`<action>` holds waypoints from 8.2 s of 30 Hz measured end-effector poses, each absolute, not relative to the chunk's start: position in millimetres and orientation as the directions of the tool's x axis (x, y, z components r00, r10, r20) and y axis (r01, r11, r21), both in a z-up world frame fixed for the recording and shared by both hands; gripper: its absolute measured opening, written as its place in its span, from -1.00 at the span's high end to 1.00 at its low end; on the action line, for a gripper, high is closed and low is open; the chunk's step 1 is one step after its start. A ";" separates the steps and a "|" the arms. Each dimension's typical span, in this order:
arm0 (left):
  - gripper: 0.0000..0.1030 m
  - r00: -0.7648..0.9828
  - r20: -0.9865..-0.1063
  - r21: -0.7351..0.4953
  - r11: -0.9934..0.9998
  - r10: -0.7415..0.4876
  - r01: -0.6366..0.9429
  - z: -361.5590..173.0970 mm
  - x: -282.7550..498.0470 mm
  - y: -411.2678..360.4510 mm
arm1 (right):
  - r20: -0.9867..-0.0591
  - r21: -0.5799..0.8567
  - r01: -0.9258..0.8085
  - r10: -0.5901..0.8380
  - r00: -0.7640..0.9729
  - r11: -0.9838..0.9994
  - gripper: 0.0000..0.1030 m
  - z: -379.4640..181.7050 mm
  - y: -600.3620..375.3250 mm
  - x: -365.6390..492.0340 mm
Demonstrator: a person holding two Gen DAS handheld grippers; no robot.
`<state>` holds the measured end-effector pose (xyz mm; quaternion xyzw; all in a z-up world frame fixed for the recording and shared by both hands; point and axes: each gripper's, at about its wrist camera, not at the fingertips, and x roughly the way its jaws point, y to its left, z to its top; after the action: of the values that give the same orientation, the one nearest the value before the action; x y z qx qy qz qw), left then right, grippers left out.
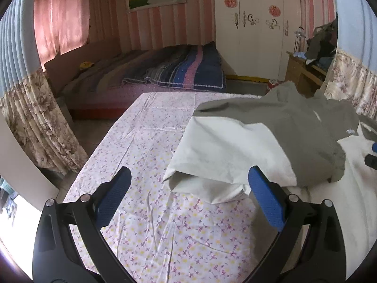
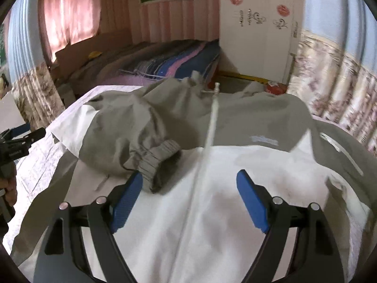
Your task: Fold large clothes
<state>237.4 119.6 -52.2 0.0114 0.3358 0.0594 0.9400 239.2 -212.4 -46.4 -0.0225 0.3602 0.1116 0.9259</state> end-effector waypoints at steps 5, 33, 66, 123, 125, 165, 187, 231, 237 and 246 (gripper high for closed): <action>-0.92 0.766 -0.637 0.015 0.995 0.083 -0.096 -58.0 241.0 124.0 | -0.678 0.061 -0.209 0.194 0.709 0.976 -0.59 -55.4 -194.2 258.1; -0.92 0.769 -0.636 0.031 0.998 0.057 -0.048 -51.2 281.8 110.1 | -0.650 0.034 0.032 -0.002 0.760 0.999 0.73 -17.1 -320.6 299.8; 0.99 0.742 -0.629 0.308 0.951 0.231 -0.034 -58.6 370.4 42.4 | -0.753 0.107 -0.076 0.131 0.645 0.991 0.72 -65.1 -359.3 304.1; -0.94 0.824 -0.556 0.083 0.994 0.110 -0.077 -30.1 18.9 -60.8 | -0.650 0.020 -0.207 0.170 0.741 0.978 -0.38 -17.5 -325.3 80.4; -0.94 0.825 -0.552 0.092 0.993 0.116 -0.078 -28.5 17.6 -66.7 | -0.640 0.022 -0.202 0.169 0.749 0.979 -0.38 -15.8 -328.5 82.4; -0.94 0.771 -0.602 -0.016 0.969 -0.207 0.248 -37.2 11.3 -188.6 | -0.754 -0.004 0.073 -0.051 0.655 0.997 -0.21 -55.3 -467.9 -2.7; -0.94 0.825 -0.541 -0.034 0.984 -0.164 0.173 0.9 35.2 -75.0 | -0.552 0.043 -0.126 0.128 0.824 0.991 0.75 97.2 -340.1 17.9; -0.94 0.755 -0.655 -0.136 0.985 -0.011 -0.104 -65.8 23.4 -147.7 | -0.576 -0.025 0.002 -0.016 0.817 1.000 -0.57 -43.9 -411.1 53.6; -0.94 0.723 -0.687 -0.157 0.986 -0.073 -0.049 -81.0 25.9 -170.9 | -0.584 0.056 0.026 0.011 0.812 0.998 -0.57 -55.2 -432.2 44.2; -0.94 0.745 -0.666 -0.079 0.996 -0.022 -0.042 -87.5 22.7 -198.8 | -0.516 0.085 0.119 -0.058 0.855 0.989 -0.60 -42.8 -439.6 41.3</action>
<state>22.7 -198.8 -87.5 -0.0445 0.3568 0.0053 0.9331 41.3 -439.6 -42.8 0.0570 0.2656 -0.0460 0.9613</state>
